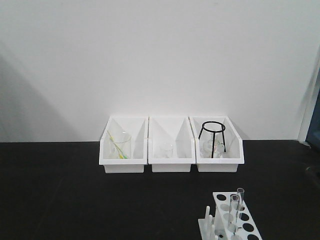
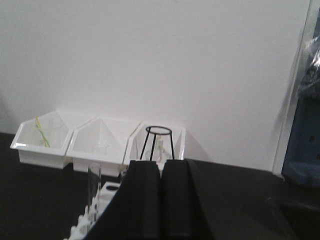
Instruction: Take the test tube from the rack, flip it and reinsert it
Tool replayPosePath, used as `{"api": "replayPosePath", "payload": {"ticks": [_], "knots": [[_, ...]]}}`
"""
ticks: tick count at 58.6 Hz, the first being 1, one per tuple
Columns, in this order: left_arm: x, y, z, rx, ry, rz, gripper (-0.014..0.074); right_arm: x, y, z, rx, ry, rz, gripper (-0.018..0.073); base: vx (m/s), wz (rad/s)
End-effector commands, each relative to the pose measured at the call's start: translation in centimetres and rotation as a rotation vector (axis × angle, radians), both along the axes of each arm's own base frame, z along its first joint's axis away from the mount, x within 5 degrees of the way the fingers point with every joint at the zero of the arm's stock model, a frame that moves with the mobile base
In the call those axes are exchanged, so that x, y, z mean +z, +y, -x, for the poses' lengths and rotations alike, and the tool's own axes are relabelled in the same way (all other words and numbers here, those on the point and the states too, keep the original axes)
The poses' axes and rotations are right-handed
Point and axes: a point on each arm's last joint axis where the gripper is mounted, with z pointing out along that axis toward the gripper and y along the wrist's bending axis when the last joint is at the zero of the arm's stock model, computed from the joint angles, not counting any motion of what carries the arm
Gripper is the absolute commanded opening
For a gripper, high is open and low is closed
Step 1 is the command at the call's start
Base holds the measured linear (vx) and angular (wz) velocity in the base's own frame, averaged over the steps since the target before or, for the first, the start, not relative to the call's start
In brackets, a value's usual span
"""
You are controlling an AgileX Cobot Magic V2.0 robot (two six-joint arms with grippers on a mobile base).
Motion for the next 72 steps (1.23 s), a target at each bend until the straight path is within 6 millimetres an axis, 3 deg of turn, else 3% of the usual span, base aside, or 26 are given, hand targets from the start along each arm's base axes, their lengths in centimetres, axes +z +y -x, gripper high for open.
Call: {"api": "replayPosePath", "payload": {"ticks": [1,12,15,72], "knots": [[0.8,-0.1,-0.1,-0.011,-0.099,-0.003,-0.0006,-1.1,-0.1,0.4,-0.001,-0.044,-0.032,-0.0013,0.00,0.00],[0.8,-0.1,-0.1,-0.011,-0.099,-0.003,-0.0006,-5.6,-0.4,0.0,-0.072,0.025,-0.109,-0.0013,0.00,0.00],[0.8,-0.1,-0.1,-0.011,-0.099,-0.003,-0.0006,-6.1,-0.5,-0.1,-0.084,0.045,-0.108,-0.0013,0.00,0.00],[0.8,-0.1,-0.1,-0.011,-0.099,-0.003,-0.0006,-6.3,-0.5,-0.1,-0.092,0.077,-0.096,-0.0012,0.00,0.00]]}}
